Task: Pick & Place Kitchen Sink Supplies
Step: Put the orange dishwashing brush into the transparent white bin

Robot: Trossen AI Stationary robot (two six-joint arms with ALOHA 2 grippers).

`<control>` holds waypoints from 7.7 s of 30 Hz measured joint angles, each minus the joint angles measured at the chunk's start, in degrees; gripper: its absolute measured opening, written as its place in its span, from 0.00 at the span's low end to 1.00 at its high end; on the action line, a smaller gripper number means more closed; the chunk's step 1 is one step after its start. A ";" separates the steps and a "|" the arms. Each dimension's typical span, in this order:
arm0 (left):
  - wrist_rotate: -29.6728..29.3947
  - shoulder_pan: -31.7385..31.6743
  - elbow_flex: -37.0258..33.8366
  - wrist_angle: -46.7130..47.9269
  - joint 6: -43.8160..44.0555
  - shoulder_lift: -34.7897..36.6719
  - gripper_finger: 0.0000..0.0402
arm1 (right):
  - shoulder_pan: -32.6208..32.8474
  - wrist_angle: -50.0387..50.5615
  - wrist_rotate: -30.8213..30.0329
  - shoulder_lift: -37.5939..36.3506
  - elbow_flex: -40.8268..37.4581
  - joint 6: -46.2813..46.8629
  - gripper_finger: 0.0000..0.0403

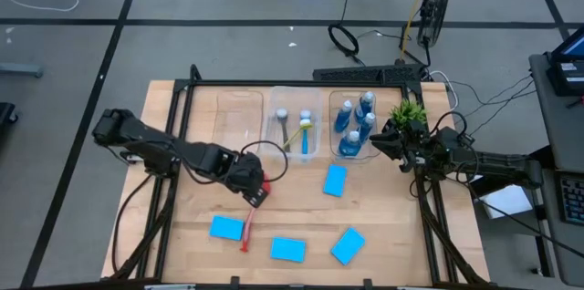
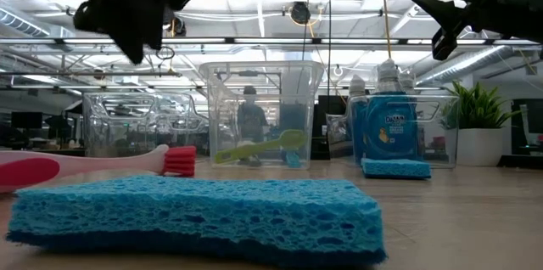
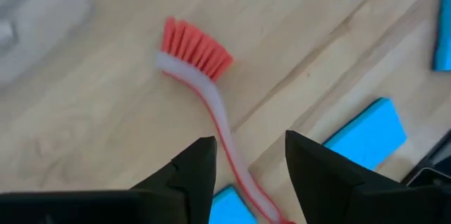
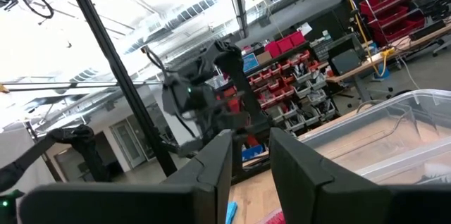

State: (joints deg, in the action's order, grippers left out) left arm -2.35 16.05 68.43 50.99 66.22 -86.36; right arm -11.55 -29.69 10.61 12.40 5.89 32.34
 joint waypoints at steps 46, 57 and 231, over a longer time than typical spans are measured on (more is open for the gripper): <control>2.70 4.06 -3.53 -8.26 24.46 -9.24 0.50 | 0.02 4.77 0.00 0.03 0.04 -0.21 0.21; -0.09 4.92 -4.65 1.64 32.26 -10.22 0.50 | 0.01 6.03 0.00 0.05 0.04 -0.04 0.21; 13.15 -38.36 16.43 -10.71 -8.70 -11.96 0.10 | 0.00 6.21 -0.31 0.20 0.00 -0.44 0.21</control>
State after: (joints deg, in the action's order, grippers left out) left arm 10.80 -22.31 84.86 40.28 57.53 -98.31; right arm -11.55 -23.49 10.31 12.60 5.89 31.90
